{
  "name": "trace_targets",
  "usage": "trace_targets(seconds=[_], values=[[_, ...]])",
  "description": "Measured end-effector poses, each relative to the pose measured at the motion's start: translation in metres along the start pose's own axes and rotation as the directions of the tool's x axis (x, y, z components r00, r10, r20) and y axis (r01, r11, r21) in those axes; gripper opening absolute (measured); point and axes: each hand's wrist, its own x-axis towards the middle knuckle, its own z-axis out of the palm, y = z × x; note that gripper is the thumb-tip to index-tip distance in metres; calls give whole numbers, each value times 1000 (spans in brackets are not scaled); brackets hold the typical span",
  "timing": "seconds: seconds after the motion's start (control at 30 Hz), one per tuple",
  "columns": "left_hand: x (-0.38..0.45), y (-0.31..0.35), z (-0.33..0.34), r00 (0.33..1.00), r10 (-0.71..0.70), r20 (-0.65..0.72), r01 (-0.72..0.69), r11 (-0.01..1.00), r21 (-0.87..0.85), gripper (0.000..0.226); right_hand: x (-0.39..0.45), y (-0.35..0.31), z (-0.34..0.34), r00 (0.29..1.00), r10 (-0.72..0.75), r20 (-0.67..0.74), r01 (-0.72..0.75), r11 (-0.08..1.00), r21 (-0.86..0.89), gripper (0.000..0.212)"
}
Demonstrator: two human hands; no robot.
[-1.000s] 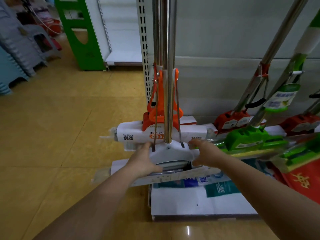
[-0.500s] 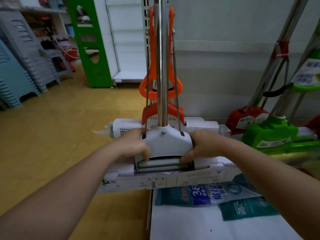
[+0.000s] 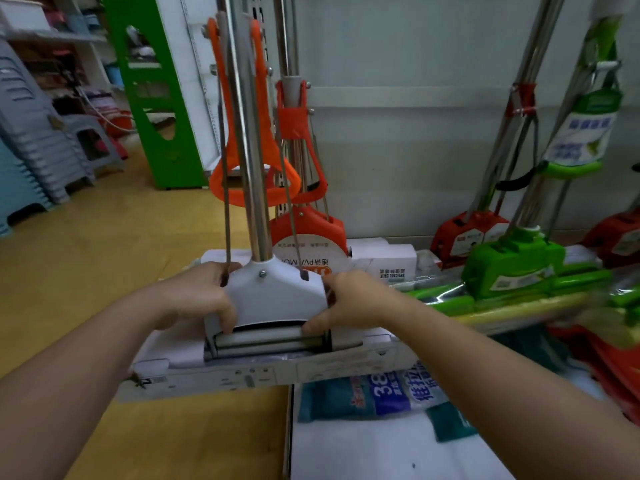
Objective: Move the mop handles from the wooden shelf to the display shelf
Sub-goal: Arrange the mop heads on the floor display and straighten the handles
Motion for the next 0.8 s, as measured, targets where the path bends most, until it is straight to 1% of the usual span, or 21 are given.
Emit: trace_targets(seconds=[0.13,0.27,0.5,0.63,0.8], values=[[7,-1,-2,1000,15,-16,-15,1000,-2,66,2,0,3,999,15,-29,-15,1000,-16,49],[16,7,4,1000,29,-10,-29,999,-38,58,4,8,-4,998,43,-34,-44,999,-16,53],[34,16,16,996,87,-21,-88,995,-38,57,0,24,-13,995,67,-79,-73,994,-81,53],[38,16,13,997,72,-20,-73,997,-32,50,0,23,-13,994,63,-89,-73,991,-110,56],[48,22,12,997,79,18,-78,996,-42,48,1,26,-17,990,111,-91,-120,986,-112,60]])
